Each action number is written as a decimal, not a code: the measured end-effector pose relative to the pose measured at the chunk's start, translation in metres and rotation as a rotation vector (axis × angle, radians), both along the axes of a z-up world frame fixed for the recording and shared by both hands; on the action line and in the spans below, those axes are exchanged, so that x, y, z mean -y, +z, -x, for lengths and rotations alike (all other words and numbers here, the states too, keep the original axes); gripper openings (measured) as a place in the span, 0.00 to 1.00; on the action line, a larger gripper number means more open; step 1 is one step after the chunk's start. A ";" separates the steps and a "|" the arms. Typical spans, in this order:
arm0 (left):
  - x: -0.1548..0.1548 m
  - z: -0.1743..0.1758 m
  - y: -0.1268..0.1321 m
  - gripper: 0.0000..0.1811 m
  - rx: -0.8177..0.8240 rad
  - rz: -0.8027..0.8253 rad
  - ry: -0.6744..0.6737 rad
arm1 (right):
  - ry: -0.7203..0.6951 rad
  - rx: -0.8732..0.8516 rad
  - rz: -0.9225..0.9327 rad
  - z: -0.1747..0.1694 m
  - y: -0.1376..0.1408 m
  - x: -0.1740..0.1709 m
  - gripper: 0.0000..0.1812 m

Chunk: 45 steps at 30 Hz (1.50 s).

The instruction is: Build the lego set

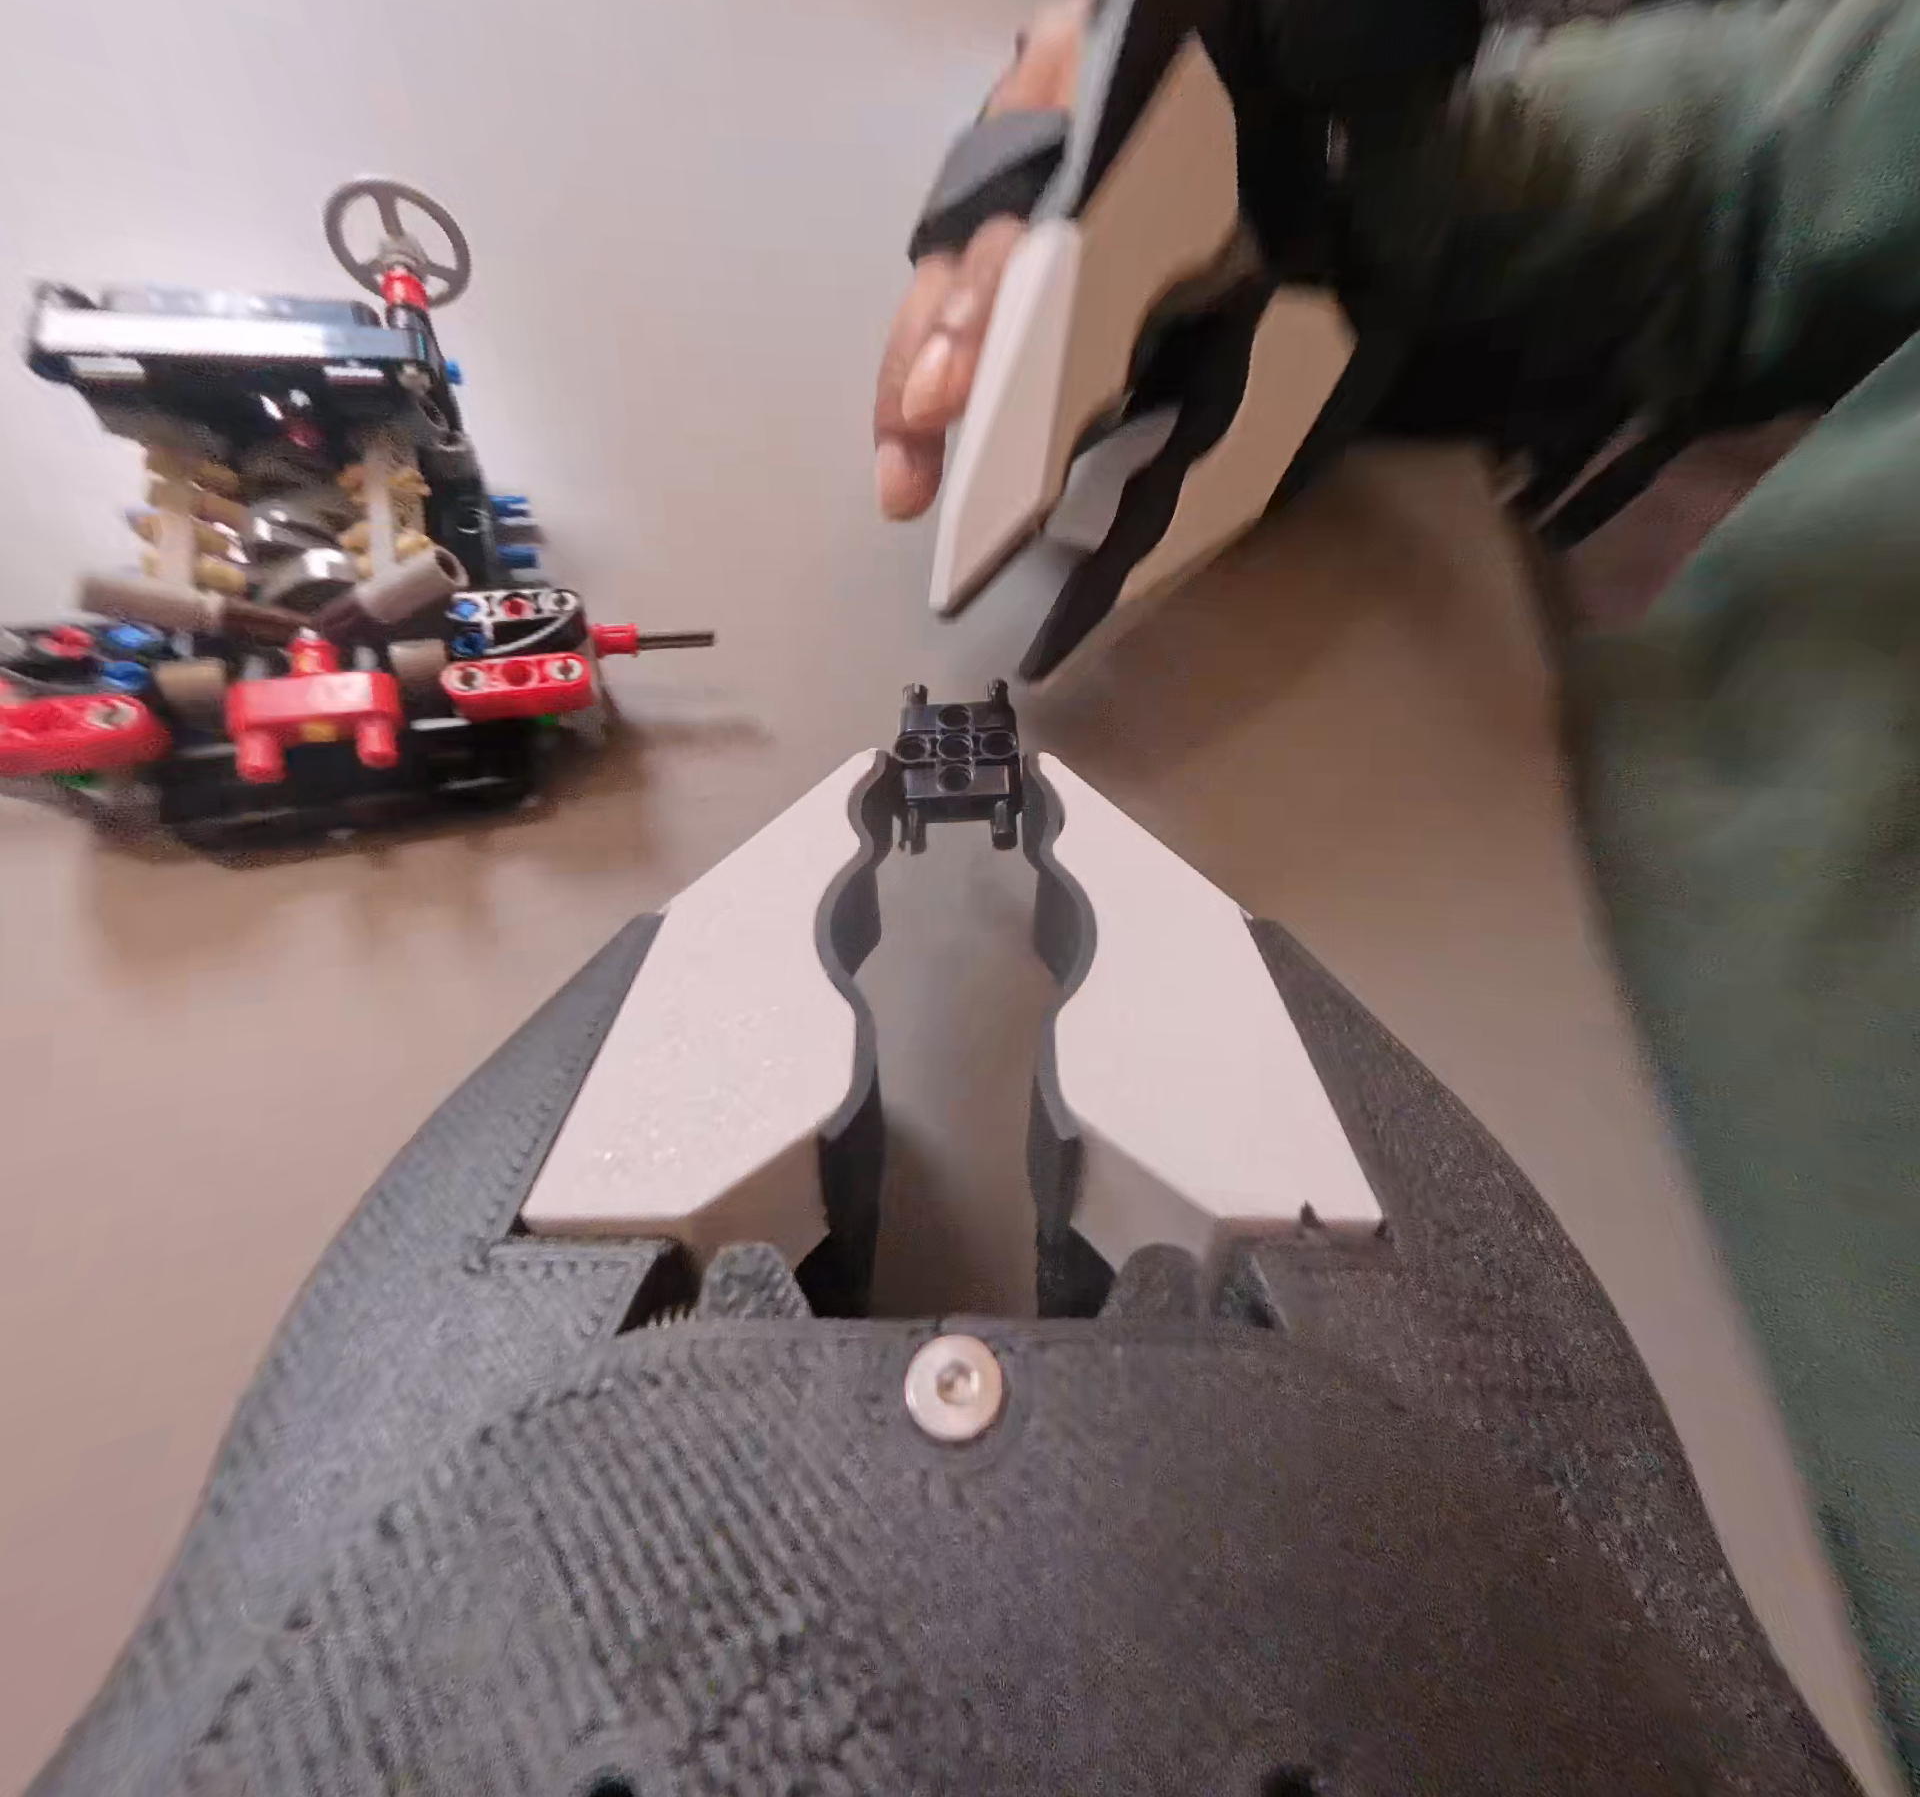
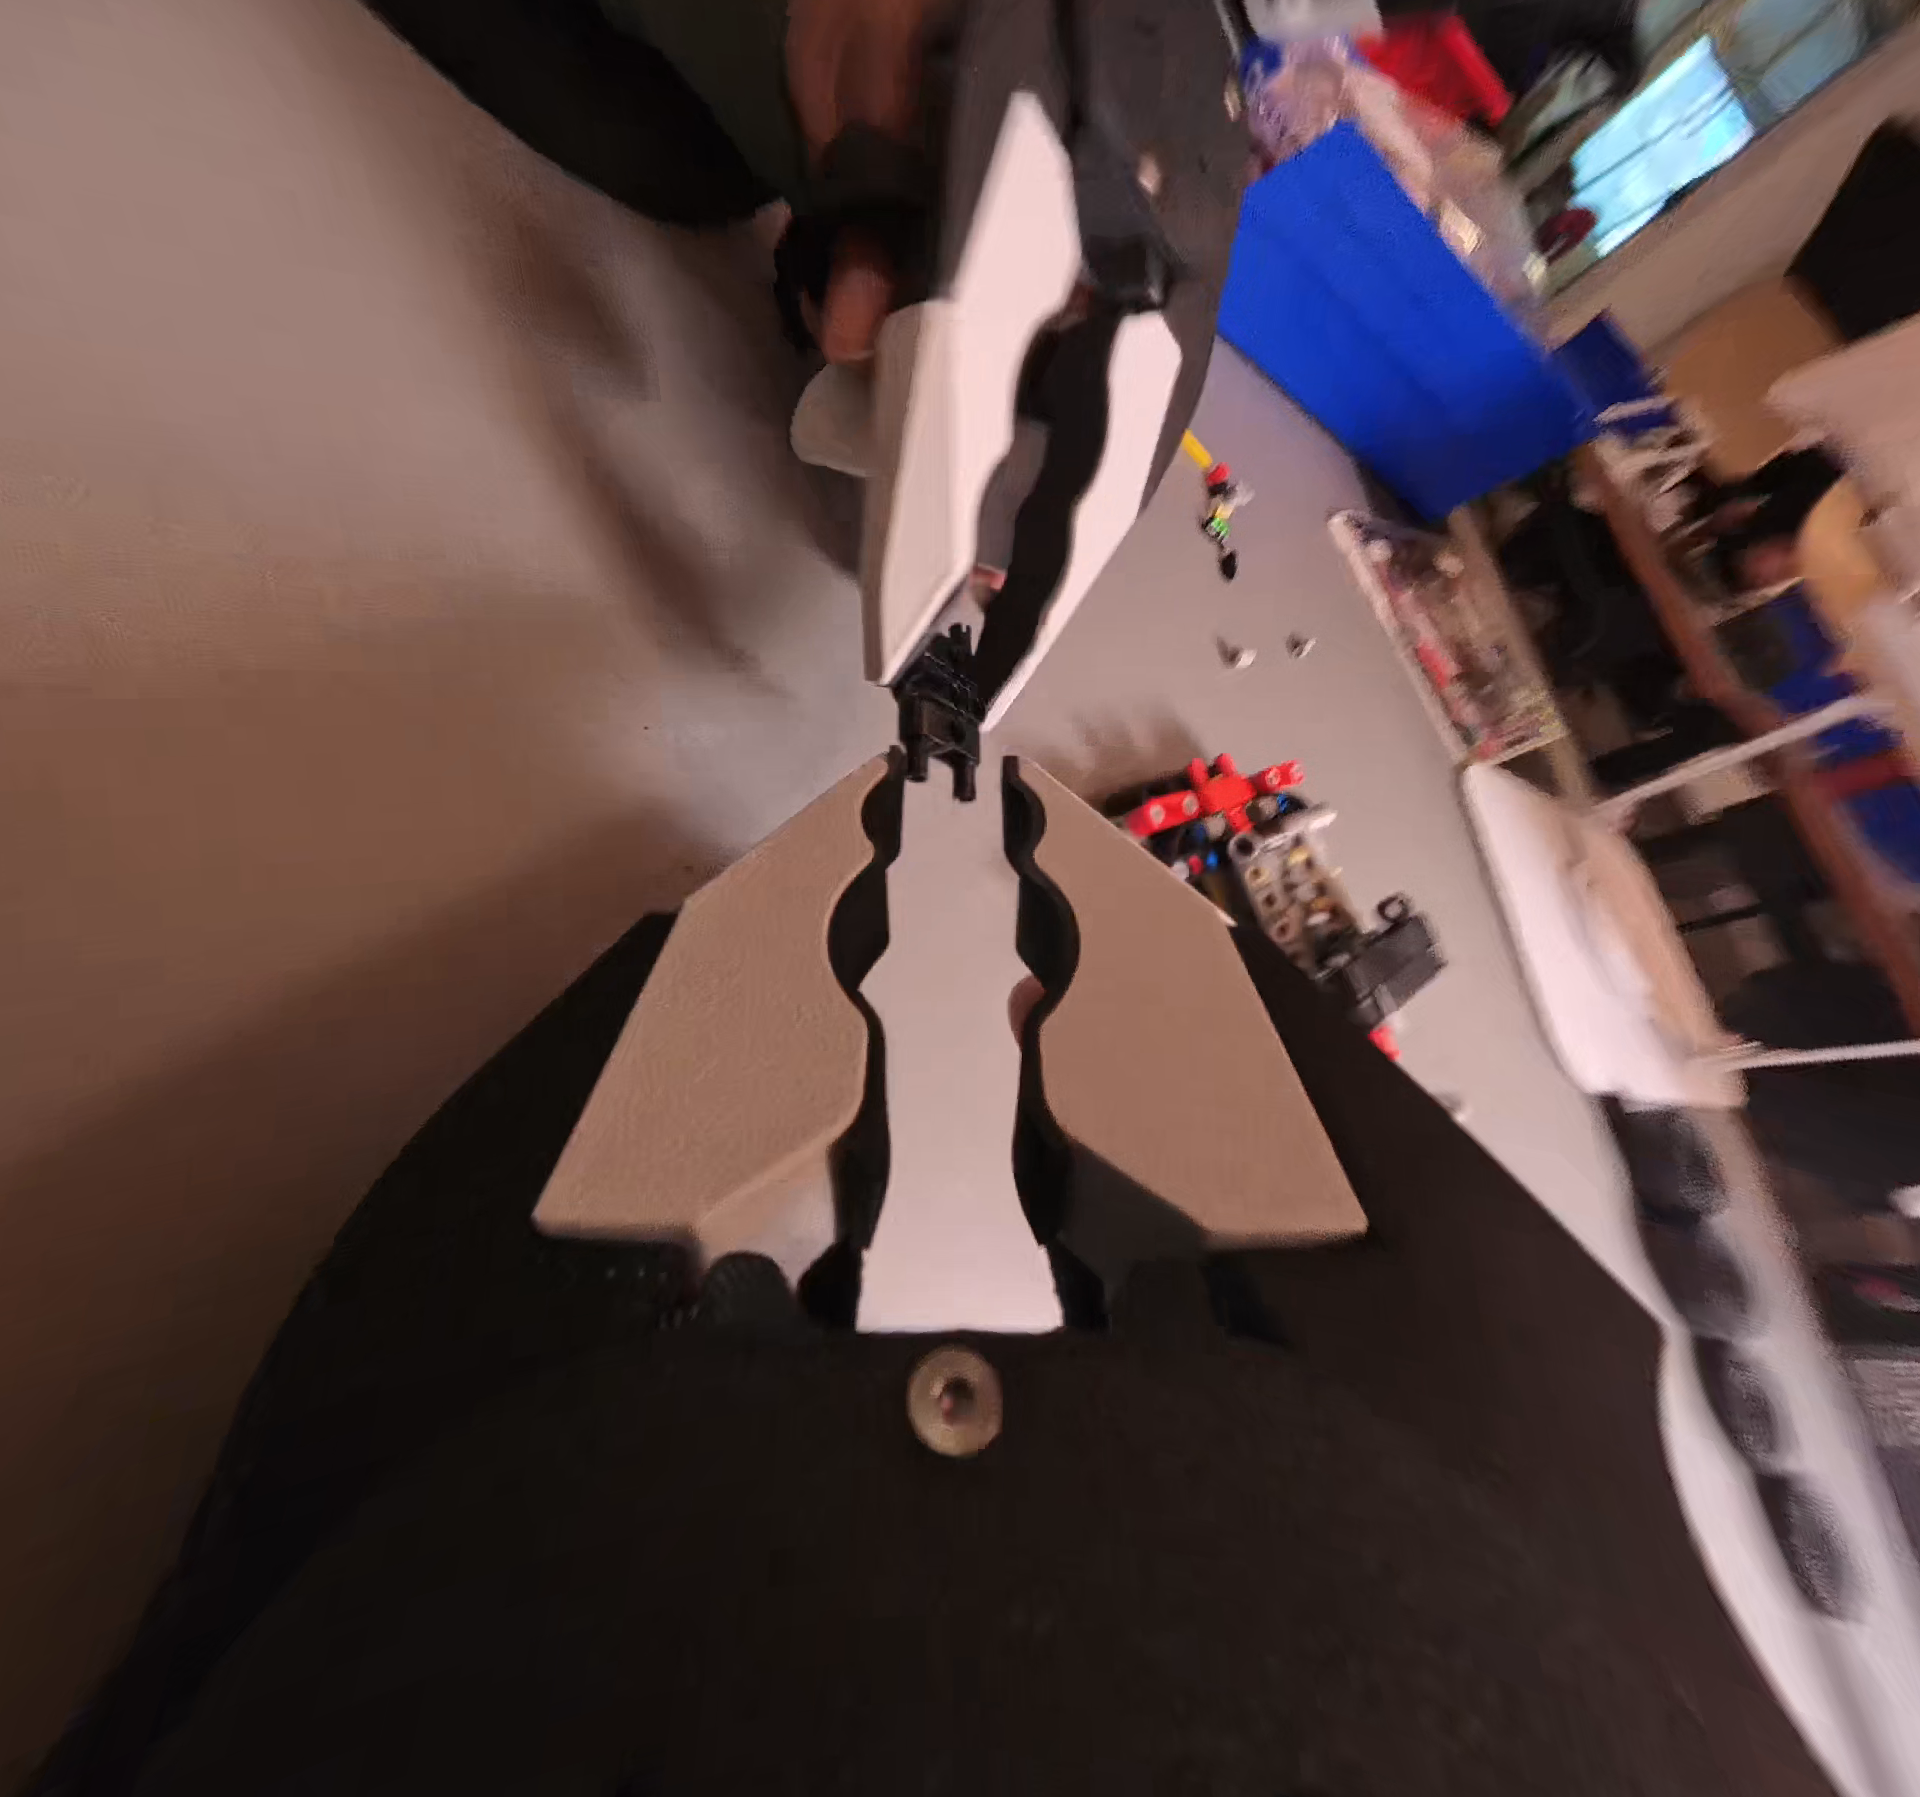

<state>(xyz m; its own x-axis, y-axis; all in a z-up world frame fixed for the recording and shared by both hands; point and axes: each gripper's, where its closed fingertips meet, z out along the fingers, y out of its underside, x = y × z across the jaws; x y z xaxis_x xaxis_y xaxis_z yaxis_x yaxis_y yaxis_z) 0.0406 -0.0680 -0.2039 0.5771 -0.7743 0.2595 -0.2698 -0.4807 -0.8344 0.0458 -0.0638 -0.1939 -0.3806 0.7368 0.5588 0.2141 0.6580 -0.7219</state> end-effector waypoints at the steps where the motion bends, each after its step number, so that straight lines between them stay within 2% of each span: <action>1: 0.000 0.002 -0.006 0.13 -0.094 -0.069 -0.011 | -0.001 0.030 0.111 -0.003 0.001 -0.002 0.12; 3: -0.001 0.003 -0.019 0.13 -0.255 -0.161 -0.028 | -0.020 0.045 0.335 -0.008 0.013 -0.013 0.16; 5: 0.001 0.002 -0.029 0.14 -0.356 -0.198 -0.063 | -0.048 0.030 0.468 -0.011 0.023 -0.026 0.19; 11: 0.002 0.004 -0.029 0.17 -0.312 -0.149 -0.056 | -0.108 -0.013 0.588 -0.010 0.034 -0.042 0.21; 14: -0.001 0.003 -0.013 0.24 -0.218 -0.162 -0.026 | -0.139 -0.023 0.603 -0.008 0.034 -0.047 0.22; 17: -0.016 0.017 0.023 0.25 -0.042 -0.221 0.097 | -0.187 -0.067 0.635 -0.006 0.039 -0.058 0.22; 22: -0.048 0.075 0.065 0.20 0.135 -0.369 0.425 | -0.295 -0.192 0.674 -0.004 0.053 -0.082 0.24; 24: -0.055 0.097 0.074 0.15 0.154 -0.427 0.543 | -0.343 -0.242 0.669 -0.006 0.058 -0.094 0.24; 28: -0.059 0.139 0.092 0.00 0.121 -0.596 0.759 | -0.411 -0.337 0.650 -0.013 0.070 -0.112 0.22; 31: -0.059 0.160 0.097 0.00 0.105 -0.643 0.864 | -0.469 -0.383 0.635 -0.018 0.074 -0.126 0.17; 35: -0.059 0.174 0.099 0.01 0.096 -0.661 0.930 | -0.553 -0.439 0.603 -0.025 0.076 -0.144 0.00; 45: -0.060 0.186 0.103 0.08 0.097 -0.652 0.946 | -0.628 -0.444 0.582 -0.014 0.066 -0.156 0.02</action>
<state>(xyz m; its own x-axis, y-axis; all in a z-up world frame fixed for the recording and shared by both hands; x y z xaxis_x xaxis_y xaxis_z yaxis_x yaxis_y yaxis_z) -0.1459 -0.0078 -0.1005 0.9980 -0.0453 0.0440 0.0473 0.0738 -0.9961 0.0598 0.0925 -0.1279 0.3355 0.9412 0.0393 0.0341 0.0295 -0.9990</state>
